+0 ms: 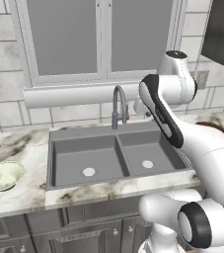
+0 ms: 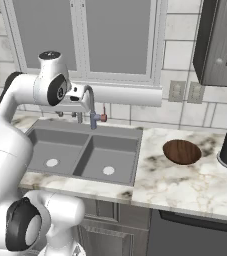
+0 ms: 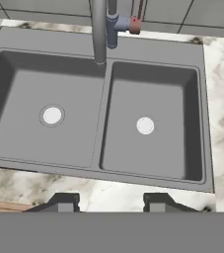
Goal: Rinse each bowl for a few seconds and place them down in the sink or on the counter.
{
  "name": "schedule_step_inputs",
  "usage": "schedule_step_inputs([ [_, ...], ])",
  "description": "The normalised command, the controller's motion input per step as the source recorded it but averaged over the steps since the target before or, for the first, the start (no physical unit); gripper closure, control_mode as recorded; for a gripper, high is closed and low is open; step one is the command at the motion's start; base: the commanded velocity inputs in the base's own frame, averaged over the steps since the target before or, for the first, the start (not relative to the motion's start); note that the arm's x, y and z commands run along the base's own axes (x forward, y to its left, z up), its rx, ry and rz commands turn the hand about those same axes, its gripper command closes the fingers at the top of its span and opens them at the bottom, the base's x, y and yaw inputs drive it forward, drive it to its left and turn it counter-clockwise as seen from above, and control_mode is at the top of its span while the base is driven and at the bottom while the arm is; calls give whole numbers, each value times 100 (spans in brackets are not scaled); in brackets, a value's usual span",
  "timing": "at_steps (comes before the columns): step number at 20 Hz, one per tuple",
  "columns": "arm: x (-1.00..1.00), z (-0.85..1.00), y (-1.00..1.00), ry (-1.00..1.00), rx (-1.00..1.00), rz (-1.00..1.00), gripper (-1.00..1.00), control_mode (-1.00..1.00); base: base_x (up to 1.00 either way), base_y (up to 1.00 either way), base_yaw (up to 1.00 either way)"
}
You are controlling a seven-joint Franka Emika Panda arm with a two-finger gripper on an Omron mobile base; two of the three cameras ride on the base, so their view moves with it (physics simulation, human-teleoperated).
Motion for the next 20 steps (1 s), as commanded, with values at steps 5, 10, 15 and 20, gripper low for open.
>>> schedule_step_inputs([
  [5, -11, 0, 1, -2, 0, 0, -100, -100, 0, 0, 0],
  [10, -32, 0, 0, -5, 0, 0, -100, -100, 0, 0, 0],
  [15, -24, 0, -1, -11, 0, 0, -100, -100, 0, 0, 0],
  [20, -7, -1, -8, -15, 0, 0, -100, -100, 0, 0, 0],
])
